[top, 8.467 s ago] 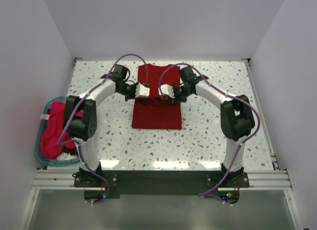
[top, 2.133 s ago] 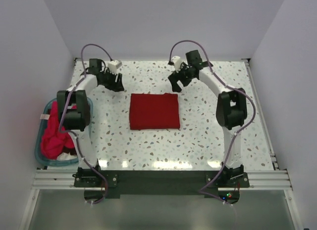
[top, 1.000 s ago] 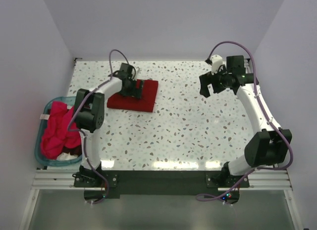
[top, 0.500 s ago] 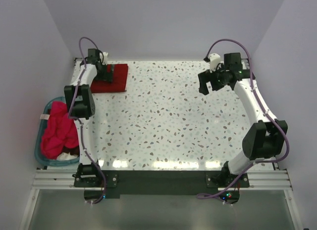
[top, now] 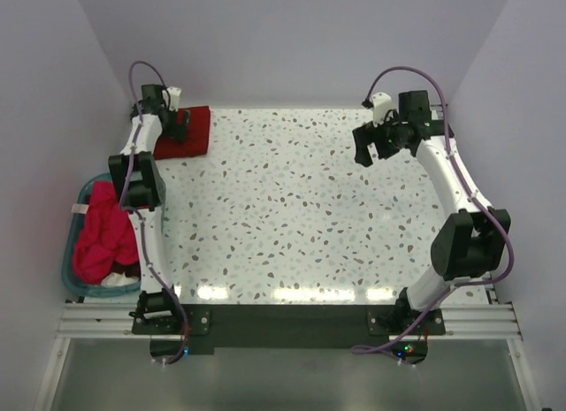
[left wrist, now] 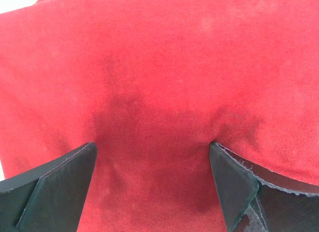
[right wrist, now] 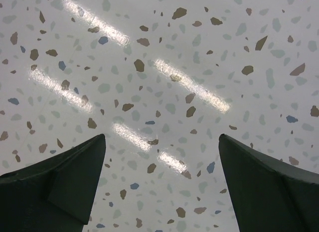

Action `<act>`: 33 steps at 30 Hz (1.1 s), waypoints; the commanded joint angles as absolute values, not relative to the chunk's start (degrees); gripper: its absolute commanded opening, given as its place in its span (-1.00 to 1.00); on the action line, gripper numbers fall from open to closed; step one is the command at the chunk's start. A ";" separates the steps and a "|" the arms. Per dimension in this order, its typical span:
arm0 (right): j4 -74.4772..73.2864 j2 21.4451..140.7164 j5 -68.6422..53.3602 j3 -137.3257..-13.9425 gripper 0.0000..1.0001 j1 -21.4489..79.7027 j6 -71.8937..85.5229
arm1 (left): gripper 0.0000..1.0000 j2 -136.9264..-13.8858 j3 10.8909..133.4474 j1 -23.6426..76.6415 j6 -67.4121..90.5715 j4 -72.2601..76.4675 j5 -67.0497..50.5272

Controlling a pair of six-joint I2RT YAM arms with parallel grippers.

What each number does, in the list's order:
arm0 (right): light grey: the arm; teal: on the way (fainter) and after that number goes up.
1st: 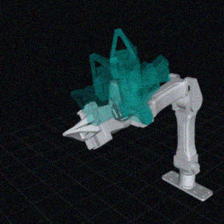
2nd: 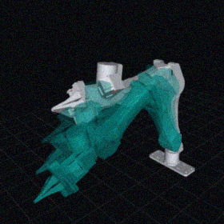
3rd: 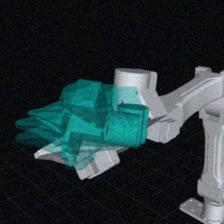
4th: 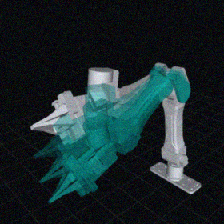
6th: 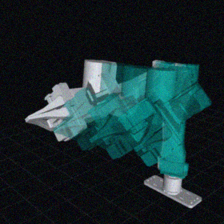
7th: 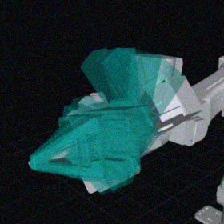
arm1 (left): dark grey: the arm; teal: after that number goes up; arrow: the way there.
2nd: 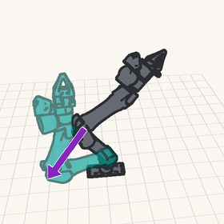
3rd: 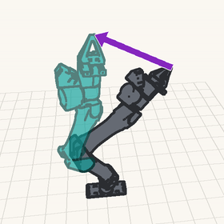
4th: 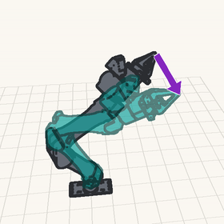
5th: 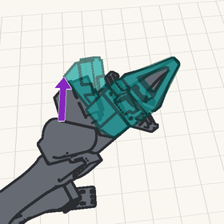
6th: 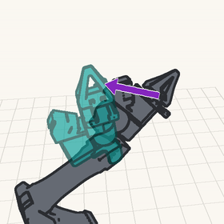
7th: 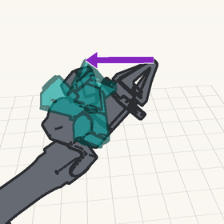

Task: Fold and stack the t-shirts
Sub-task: Neatly place the folded tshirt to the corner, then reset both grippers

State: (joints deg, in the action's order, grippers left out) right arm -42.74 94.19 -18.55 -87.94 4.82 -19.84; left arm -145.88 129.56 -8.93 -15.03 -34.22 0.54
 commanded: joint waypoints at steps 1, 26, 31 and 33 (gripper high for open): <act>-42.71 94.31 -19.33 -91.05 0.97 4.75 -20.57 | 1.00 -146.96 124.99 -10.90 -23.02 -34.11 5.45; -42.54 82.46 -22.06 -84.75 0.97 4.75 -16.08 | 1.00 -96.09 103.29 10.26 -13.64 -32.34 -8.16; -41.92 76.47 -22.33 -75.09 0.97 4.66 -16.17 | 1.00 -85.10 79.88 15.37 -8.09 -25.34 -8.71; -41.75 73.23 -22.24 -71.74 0.97 4.75 -16.08 | 1.00 -79.82 70.02 15.91 -7.56 -24.17 -8.79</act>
